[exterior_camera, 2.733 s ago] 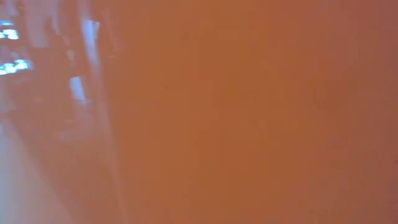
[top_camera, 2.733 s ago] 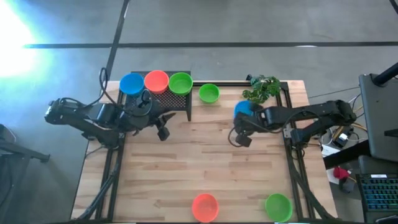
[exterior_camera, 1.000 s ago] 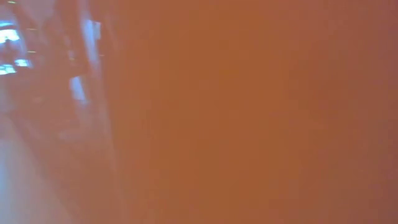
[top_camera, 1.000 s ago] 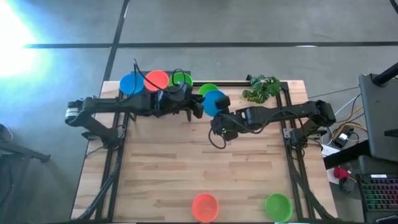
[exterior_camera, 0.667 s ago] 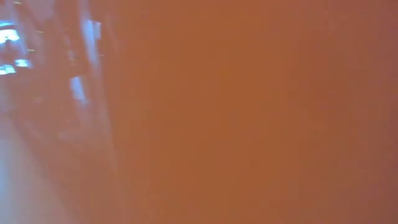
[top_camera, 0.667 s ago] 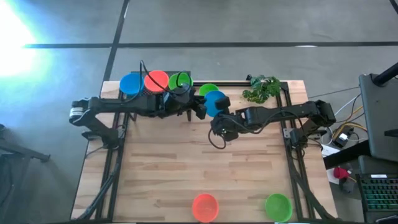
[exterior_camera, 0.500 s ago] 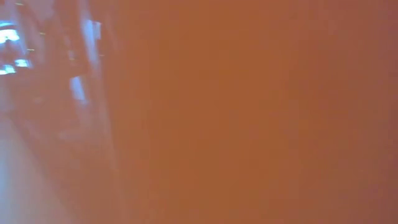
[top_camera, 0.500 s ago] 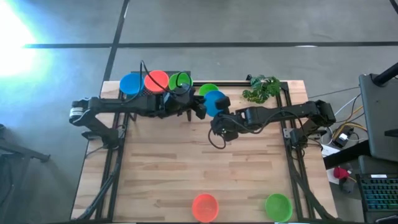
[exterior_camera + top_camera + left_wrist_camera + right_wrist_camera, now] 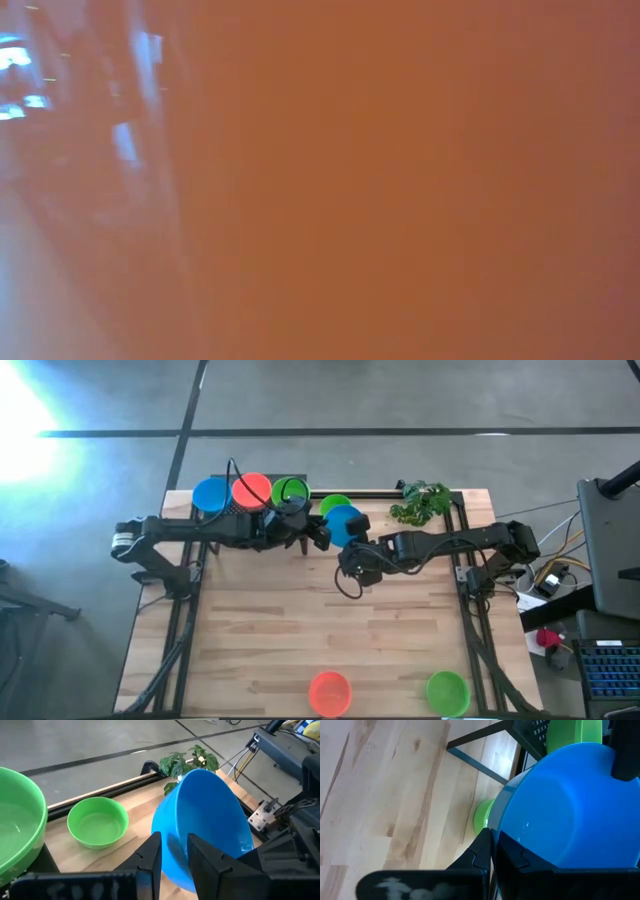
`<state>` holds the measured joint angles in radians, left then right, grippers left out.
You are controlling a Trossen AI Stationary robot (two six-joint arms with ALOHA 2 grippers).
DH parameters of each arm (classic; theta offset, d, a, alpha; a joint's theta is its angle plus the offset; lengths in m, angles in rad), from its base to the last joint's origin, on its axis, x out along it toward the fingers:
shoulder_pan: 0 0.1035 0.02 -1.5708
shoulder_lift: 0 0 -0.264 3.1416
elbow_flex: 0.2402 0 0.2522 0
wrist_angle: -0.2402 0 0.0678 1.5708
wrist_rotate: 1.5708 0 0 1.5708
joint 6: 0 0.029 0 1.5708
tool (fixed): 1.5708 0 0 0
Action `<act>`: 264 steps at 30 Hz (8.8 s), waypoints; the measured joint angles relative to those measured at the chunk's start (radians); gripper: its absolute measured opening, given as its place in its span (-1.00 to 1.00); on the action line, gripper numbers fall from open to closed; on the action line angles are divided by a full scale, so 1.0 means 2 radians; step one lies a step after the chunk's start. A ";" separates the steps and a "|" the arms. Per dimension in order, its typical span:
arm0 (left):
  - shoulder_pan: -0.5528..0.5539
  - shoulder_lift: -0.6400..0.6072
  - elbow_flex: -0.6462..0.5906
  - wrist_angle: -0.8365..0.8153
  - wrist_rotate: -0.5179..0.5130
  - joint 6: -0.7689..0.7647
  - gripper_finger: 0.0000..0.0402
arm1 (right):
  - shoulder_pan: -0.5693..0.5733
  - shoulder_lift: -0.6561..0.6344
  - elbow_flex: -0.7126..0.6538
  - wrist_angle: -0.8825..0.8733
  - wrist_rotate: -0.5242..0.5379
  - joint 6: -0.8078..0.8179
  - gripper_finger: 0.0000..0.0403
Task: Pick & Place Mini bowls
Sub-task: Stack the blue bowl on top of the blue bowl on the shelf, then stack the green bowl on top of the green bowl on the shelf
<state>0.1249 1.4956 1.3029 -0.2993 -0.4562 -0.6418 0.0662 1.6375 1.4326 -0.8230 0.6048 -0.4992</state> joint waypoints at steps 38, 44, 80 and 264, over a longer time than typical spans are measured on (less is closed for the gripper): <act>0.001 0.001 -0.001 -0.004 -0.006 -0.024 -0.99 | 0.001 0.000 0.000 0.018 -0.002 -0.001 -0.96; 0.001 0.001 -0.001 -0.005 -0.006 -0.024 -0.99 | 0.001 0.000 0.000 0.025 -0.002 -0.009 -0.96; 0.061 -0.024 0.031 -0.104 0.020 -0.024 -1.00 | 0.005 -0.126 0.000 0.033 -0.019 0.197 -0.42; 0.413 -0.078 0.196 -0.577 0.045 0.367 -0.56 | 0.004 -0.176 0.000 0.052 -0.014 0.186 -0.66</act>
<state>0.9502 1.3403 1.6952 -1.4528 -0.3668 0.0912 0.0739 1.2850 1.4322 -0.7193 0.5777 -0.1280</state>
